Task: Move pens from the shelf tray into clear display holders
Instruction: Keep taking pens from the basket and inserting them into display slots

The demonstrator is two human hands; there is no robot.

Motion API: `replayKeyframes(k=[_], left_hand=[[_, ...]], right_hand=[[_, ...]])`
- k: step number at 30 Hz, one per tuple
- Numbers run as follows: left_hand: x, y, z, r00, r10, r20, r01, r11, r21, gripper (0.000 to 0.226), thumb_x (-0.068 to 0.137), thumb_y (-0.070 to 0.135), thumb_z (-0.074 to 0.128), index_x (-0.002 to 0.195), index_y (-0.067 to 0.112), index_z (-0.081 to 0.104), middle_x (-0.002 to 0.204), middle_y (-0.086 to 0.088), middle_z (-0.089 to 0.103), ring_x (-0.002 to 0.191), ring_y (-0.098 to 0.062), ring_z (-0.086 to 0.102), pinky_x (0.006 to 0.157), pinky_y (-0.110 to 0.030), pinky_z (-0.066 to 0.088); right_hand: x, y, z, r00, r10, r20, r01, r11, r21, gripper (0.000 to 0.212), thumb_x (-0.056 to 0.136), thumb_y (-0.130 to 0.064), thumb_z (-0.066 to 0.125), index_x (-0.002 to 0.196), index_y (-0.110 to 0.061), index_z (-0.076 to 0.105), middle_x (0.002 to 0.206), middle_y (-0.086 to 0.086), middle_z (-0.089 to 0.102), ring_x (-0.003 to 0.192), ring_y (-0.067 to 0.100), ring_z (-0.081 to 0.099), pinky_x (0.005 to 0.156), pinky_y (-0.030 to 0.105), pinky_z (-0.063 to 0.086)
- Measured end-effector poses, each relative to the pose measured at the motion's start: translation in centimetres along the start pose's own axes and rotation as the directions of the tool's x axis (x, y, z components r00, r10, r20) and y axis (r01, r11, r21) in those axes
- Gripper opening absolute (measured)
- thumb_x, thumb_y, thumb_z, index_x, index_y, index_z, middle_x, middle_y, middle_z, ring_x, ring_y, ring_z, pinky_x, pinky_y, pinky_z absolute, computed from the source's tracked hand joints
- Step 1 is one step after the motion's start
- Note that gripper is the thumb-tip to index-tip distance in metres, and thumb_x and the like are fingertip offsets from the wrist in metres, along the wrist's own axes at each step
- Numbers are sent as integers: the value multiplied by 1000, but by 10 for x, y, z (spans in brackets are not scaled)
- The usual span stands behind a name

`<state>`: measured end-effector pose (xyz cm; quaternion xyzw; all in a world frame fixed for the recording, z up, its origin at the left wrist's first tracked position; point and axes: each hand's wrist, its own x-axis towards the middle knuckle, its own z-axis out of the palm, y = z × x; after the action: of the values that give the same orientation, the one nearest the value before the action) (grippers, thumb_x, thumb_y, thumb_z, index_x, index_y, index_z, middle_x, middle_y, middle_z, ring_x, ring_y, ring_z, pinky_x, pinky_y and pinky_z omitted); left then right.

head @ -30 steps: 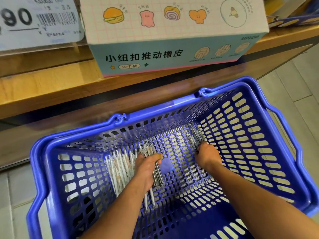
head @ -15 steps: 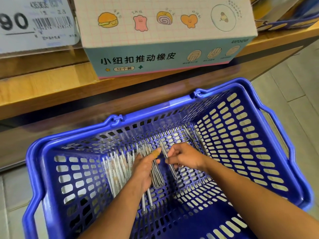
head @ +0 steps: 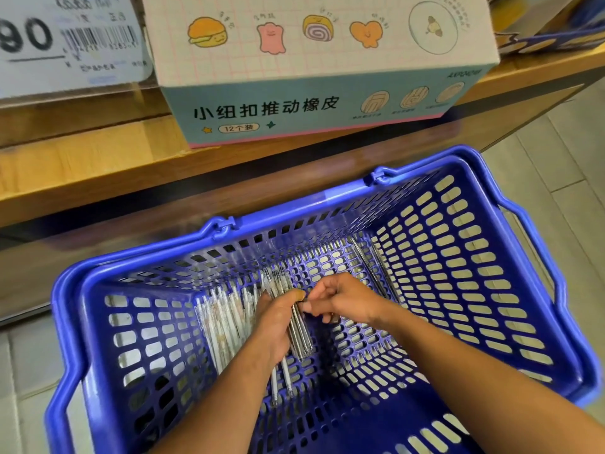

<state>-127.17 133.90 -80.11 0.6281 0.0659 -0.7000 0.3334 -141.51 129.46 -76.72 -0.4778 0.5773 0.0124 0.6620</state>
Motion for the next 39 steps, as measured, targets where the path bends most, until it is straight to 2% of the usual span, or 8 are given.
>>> replayKeyframes(k=[3,6,9,17,22,27,31,39], left_hand=[[-1,0,-3,999,-45,6,45,999,23,56,86,2,69,135,-1,42,62,-8,65,50,-16,60,50,-29,50],[-3,0,-2,997,-69,17,69,997,37,45,86,3,70,126,1,47,68,-9,64,52,-15,60,51,-30,49],[-2,-1,-2,998,-61,9,61,998,25,43,87,3,69,126,0,49,69,-9,63,54,-16,60,55,-31,49],[0,-1,-3,999,-43,0,43,998,54,38,86,3,70,120,0,53,70,-11,65,61,-22,60,62,-35,49],[-1,-1,-2,999,-48,-14,49,997,61,41,82,5,75,116,4,51,69,-10,66,62,-23,61,64,-36,51],[-4,0,-2,1000,-2,-9,3,1000,17,112,53,26,91,148,5,35,137,-25,56,125,-39,56,106,-56,43],[-9,4,0,999,7,33,-5,998,-60,144,28,41,95,152,11,30,151,-26,41,133,-44,47,105,-62,43],[-8,4,0,1000,-23,11,23,999,-28,105,59,20,92,145,5,34,132,-28,57,118,-45,59,98,-61,48]], right_hand=[[9,11,-17,955,29,-296,-65,991,-113,12,89,-21,68,89,-10,65,83,2,70,70,13,63,73,32,57],[12,24,-35,753,64,-655,-282,931,-233,12,92,-18,62,102,-15,57,93,2,65,74,16,63,65,32,54],[12,36,-46,679,74,-730,-399,872,-283,21,91,-15,63,111,-13,55,91,3,62,80,22,61,66,34,52],[19,51,-40,735,47,-676,-468,757,-456,19,93,-6,58,111,-8,56,89,4,59,76,20,57,62,27,45],[16,36,-35,913,160,-374,-234,959,-162,4,89,-4,62,91,-6,63,83,7,65,76,19,64,70,31,57],[6,10,-21,990,140,-25,-138,987,77,9,86,-2,68,93,-5,63,72,4,62,60,10,58,58,21,51],[4,4,-6,991,110,80,-116,991,71,15,84,-4,71,93,-9,61,73,1,63,62,10,58,63,23,51],[5,3,11,990,37,138,-44,998,45,18,79,-10,78,89,-13,64,75,-1,68,65,10,61,64,24,51]])
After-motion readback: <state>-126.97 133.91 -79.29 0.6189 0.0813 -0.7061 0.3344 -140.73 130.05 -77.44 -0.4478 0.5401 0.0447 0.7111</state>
